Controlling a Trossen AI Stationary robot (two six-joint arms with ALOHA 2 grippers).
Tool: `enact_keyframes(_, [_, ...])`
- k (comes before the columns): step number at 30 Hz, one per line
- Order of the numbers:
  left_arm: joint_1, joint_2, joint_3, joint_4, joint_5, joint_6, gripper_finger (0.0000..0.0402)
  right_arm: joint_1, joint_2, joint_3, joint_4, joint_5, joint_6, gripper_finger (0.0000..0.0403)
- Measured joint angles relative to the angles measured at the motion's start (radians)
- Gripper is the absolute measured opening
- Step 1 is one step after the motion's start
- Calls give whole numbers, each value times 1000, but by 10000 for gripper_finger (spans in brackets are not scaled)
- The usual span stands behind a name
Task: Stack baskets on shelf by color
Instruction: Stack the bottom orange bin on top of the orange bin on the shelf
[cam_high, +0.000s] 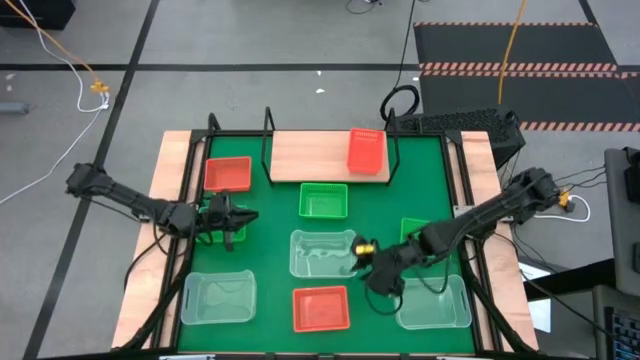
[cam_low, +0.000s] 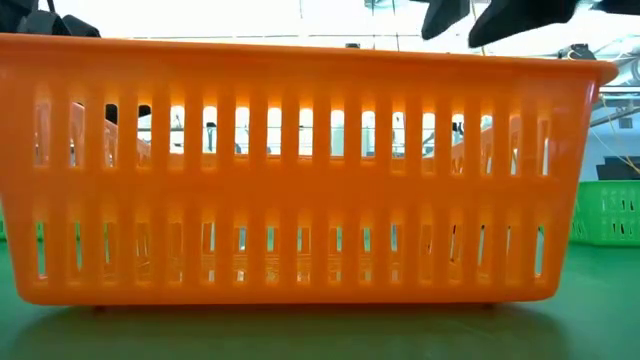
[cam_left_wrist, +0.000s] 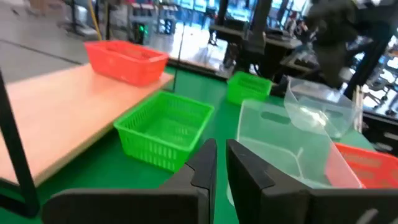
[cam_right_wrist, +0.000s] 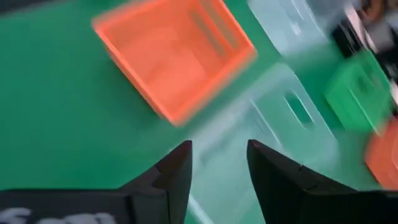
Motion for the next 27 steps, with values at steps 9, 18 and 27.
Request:
enact_keyframes(9, [-62, 101, 0, 66, -61, -45, 37, 99, 264, 112, -11, -57, -192, 143])
enact_keyframes(18, [-93, 158, 0, 141, -90, 0, 37, 109, 374, 204, -56, 2, -320, 143])
enact_keyframes(27, [-89, 158, 38, 135, -126, 136, 37, 69, 380, 204, -42, -93, -314, 67])
